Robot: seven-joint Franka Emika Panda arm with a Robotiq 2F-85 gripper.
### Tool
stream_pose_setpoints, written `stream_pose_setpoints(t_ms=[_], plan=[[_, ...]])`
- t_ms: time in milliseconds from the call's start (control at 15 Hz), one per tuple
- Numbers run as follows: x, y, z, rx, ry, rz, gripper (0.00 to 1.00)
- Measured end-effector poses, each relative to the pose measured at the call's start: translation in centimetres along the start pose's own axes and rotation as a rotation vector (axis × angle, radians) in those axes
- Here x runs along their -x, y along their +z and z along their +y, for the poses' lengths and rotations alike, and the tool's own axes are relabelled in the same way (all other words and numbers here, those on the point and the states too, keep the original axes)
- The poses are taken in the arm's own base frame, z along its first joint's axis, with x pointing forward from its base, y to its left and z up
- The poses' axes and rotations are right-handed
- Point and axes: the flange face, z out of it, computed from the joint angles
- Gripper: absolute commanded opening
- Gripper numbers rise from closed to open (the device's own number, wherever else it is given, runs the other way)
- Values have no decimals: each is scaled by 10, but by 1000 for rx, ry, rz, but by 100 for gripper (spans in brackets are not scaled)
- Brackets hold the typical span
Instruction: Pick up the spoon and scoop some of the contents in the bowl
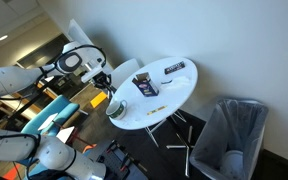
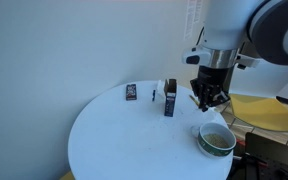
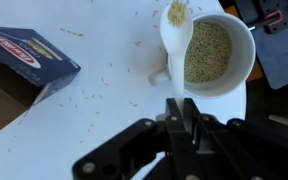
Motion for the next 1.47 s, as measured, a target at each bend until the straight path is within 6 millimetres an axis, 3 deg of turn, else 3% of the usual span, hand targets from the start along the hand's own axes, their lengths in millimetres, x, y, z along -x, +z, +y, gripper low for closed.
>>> stream_pose_setpoints(t_ms=[267,533,1000,1467], plan=[[-20,-11,9,43,-42,-40,3],[-49,-7,27,60,-85,-95,3],[-102,27,56,58,-131,-168,3],[-131,70,65,28,-106,-206,3]])
